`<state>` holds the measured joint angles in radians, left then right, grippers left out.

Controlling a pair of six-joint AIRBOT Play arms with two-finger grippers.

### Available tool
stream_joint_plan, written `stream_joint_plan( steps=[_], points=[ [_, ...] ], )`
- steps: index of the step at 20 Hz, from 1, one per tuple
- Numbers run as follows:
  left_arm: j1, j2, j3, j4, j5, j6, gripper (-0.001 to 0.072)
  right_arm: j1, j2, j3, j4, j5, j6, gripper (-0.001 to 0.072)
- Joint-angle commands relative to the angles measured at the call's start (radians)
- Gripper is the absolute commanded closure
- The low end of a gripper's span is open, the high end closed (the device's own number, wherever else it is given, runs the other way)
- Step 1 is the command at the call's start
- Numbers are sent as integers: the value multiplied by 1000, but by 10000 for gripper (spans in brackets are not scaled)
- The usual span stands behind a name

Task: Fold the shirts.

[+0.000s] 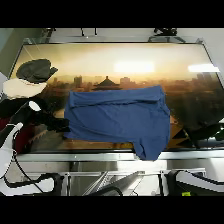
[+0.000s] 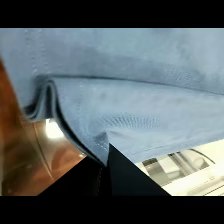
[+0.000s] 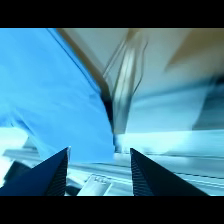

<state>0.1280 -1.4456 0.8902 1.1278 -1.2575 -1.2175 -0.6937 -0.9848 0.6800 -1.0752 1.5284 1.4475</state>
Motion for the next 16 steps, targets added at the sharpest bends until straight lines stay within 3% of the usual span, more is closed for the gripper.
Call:
stream_joint_plan(
  steps=[1, 9, 14, 16],
  points=[
    [0, -1, 6, -4, -8, 6, 693, -1, 25, -194, 99, -89, -41, 289],
    [0, -1, 6, -4, -13, 6, 693, -1, 37, -328, 142, -230, -111, 290],
    [0, -1, 6, -4, -12, 6, 692, -1, 37, -330, 323, -269, -238, 294],
    [0, -1, 6, -4, -12, 6, 692, -1, 37, -330, 430, -265, -296, 459]
  ],
)
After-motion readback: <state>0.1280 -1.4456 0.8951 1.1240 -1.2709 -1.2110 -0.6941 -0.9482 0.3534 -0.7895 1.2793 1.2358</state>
